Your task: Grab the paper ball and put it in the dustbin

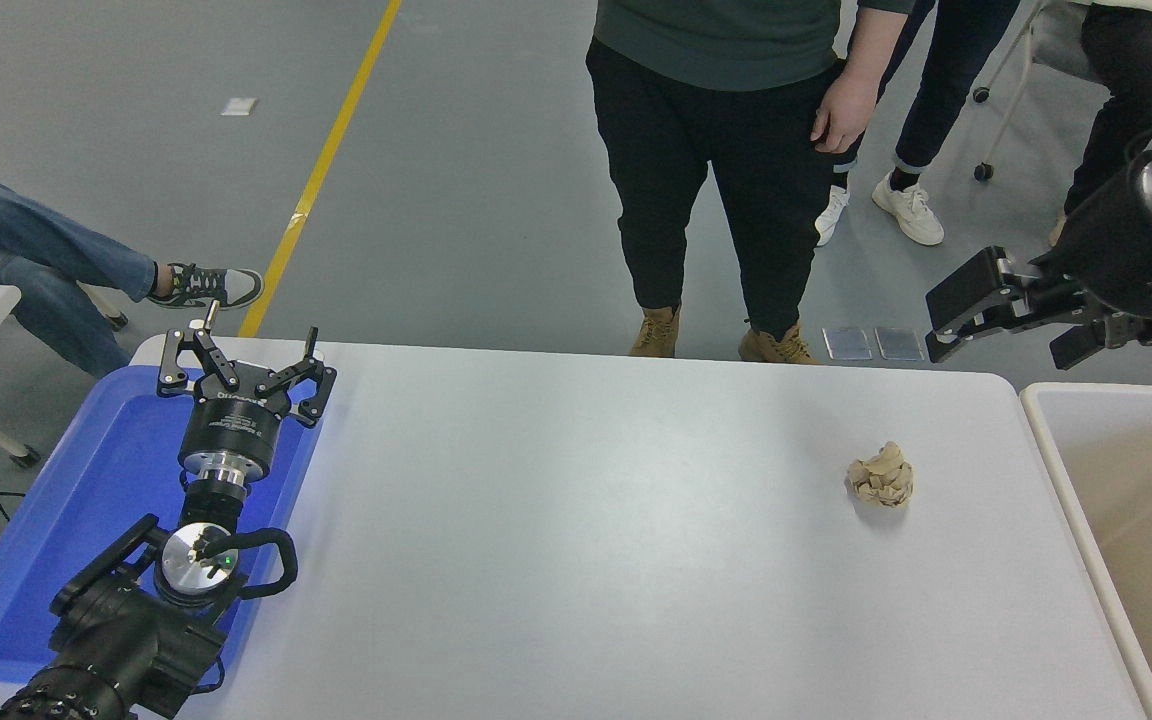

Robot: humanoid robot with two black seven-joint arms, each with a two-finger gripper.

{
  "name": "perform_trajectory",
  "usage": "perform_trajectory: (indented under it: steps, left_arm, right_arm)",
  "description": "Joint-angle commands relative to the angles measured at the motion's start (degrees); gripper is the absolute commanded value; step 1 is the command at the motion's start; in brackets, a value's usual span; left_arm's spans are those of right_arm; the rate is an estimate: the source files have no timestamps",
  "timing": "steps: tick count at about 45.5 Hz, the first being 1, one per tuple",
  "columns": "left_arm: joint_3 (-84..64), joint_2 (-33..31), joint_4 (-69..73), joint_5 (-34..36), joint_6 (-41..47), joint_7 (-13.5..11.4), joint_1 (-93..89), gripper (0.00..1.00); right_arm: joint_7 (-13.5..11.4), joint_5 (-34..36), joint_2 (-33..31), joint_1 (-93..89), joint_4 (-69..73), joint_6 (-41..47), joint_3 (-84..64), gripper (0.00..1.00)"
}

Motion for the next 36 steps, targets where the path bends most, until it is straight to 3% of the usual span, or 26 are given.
perform_trajectory:
  steps: [1,36]
  left_arm:
    - [0.00,-0.09,0.00,0.20,0.04,-0.14,0.00,1.00]
    - [0.00,0.00,0.00,-0.06,-0.05,-0.05,0.00,1.00]
  right_arm:
    - [-0.02,0.13,0.19,-0.61,-0.09,-0.36,0.00,1.00]
    - [0.16,-0.31,-0.16,-8.96,-4.04,-3.00,3.78,1.00]
